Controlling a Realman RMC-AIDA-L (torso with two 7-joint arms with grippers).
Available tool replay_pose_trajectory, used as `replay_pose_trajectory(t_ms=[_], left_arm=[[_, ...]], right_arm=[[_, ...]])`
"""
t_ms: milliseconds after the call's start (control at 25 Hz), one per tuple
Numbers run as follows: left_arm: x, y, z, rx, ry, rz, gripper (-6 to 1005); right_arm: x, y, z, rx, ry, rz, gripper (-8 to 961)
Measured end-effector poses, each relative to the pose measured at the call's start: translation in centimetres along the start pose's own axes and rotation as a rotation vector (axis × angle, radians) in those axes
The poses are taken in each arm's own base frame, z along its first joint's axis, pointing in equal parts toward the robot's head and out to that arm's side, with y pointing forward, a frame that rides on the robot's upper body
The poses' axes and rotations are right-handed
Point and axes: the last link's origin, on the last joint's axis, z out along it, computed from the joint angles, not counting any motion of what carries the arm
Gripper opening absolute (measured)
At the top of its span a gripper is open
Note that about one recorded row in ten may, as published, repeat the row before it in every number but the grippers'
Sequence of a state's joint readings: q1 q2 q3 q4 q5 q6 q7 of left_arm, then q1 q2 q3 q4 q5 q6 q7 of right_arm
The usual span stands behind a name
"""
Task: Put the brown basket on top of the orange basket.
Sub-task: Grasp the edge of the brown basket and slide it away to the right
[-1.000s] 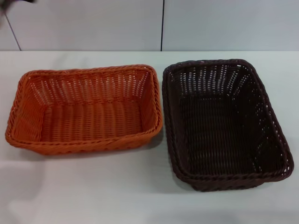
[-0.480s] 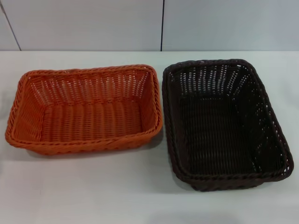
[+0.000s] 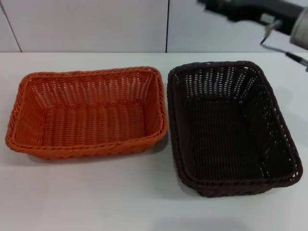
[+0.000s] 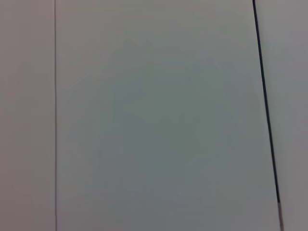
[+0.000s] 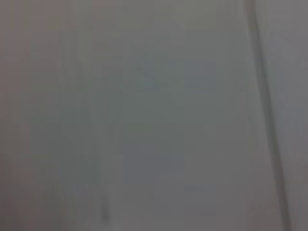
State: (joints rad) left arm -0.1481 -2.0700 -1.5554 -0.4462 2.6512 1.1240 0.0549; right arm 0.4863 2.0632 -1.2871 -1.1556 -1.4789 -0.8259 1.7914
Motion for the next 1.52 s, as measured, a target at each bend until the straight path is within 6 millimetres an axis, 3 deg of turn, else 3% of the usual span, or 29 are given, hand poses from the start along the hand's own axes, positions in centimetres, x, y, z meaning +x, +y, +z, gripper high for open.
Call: replay_pose_trajectory(t_ms=[200, 600, 800, 1200, 1520], left_arm=[[-0.4, -0.5, -0.2, 0.022, -0.015, 0.000, 807], [-1.0, -1.1, -0.4, 0.051, -0.038, 0.005, 807], [-1.1, -1.2, -0.5, 0.053, -0.041, 0.005, 807], [-1.1, -0.9, -0.2, 0.049, -0.042, 0.001, 807], [-1.5, -0.7, -0.3, 0.043, -0.062, -0.010, 807]], right_arm=[[-0.7, 1.3, -0.3, -0.117, 0.317, 0.078, 774], [-4.4, 3.0, -5.6, -0.385, 0.664, 0.067, 773], [-3.6, 3.4, -7.0, -0.424, 0.876, 0.036, 773], [-1.8, 5.5, -5.8, -0.465, 1.159, -0.083, 773], [0.5, 6.6, -3.9, -0.478, 1.210, -0.137, 772]])
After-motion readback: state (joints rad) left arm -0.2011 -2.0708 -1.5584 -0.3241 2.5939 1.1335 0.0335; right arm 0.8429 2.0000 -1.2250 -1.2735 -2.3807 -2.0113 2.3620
